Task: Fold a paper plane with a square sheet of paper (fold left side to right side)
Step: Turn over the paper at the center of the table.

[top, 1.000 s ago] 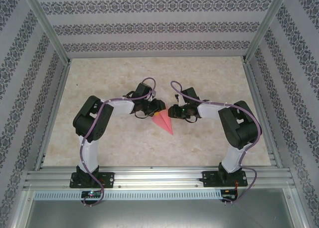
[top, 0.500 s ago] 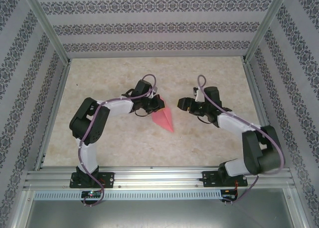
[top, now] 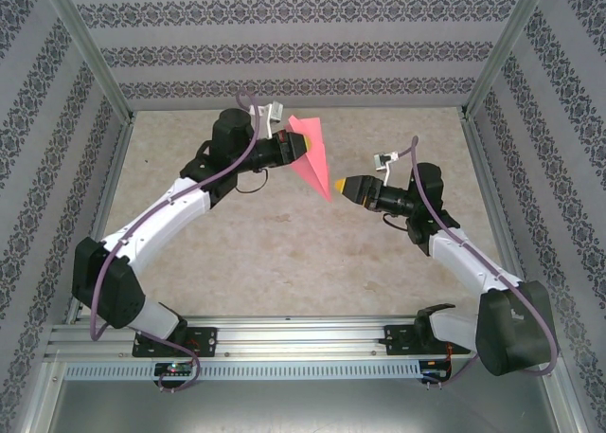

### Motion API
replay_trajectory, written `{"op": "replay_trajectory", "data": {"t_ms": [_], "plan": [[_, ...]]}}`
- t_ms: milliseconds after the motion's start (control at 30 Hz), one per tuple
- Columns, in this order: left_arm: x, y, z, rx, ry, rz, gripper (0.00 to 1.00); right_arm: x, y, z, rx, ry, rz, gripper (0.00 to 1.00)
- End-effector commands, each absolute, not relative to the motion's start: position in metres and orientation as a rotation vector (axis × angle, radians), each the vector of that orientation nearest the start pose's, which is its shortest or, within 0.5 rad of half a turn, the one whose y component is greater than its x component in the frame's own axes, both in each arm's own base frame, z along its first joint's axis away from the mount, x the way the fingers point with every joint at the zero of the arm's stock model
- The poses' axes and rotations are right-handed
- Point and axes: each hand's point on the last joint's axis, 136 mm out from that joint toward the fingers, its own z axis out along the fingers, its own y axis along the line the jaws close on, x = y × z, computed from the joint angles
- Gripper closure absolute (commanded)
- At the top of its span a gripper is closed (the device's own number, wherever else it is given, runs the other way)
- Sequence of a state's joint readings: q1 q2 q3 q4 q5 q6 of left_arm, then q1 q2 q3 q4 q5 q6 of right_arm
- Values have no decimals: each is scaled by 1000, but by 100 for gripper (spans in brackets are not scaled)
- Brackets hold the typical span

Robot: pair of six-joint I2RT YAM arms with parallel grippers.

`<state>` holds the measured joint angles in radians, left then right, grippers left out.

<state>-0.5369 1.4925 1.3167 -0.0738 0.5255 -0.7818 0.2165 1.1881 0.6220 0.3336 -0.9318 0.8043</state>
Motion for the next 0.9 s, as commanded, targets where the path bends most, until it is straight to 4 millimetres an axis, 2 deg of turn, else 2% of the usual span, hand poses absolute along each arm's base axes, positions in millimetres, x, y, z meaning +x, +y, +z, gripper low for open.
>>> {"op": "replay_trajectory", "data": {"t_ms": [0,133,267,433,600,733,867], "plan": [[348,-308,364,236,1951,-1375,92,280,219,276,-319,1862,1604,2],[341,-308,375,255,1917,-1409,91,266,236,301,-433,1764,1666,2],[334,-311,385,276,1880,-1470,91,254,253,318,-530,1714,1700,2],[329,-314,391,288,1851,-1541,91,258,259,326,-537,1716,1703,5],[328,-313,393,290,1835,-1583,91,261,258,323,-520,1735,1688,22],[329,-315,386,286,1854,-1587,90,265,254,321,-484,1759,1661,47],[330,-313,378,276,1875,-1576,90,267,249,315,-463,1798,1619,64]]}}
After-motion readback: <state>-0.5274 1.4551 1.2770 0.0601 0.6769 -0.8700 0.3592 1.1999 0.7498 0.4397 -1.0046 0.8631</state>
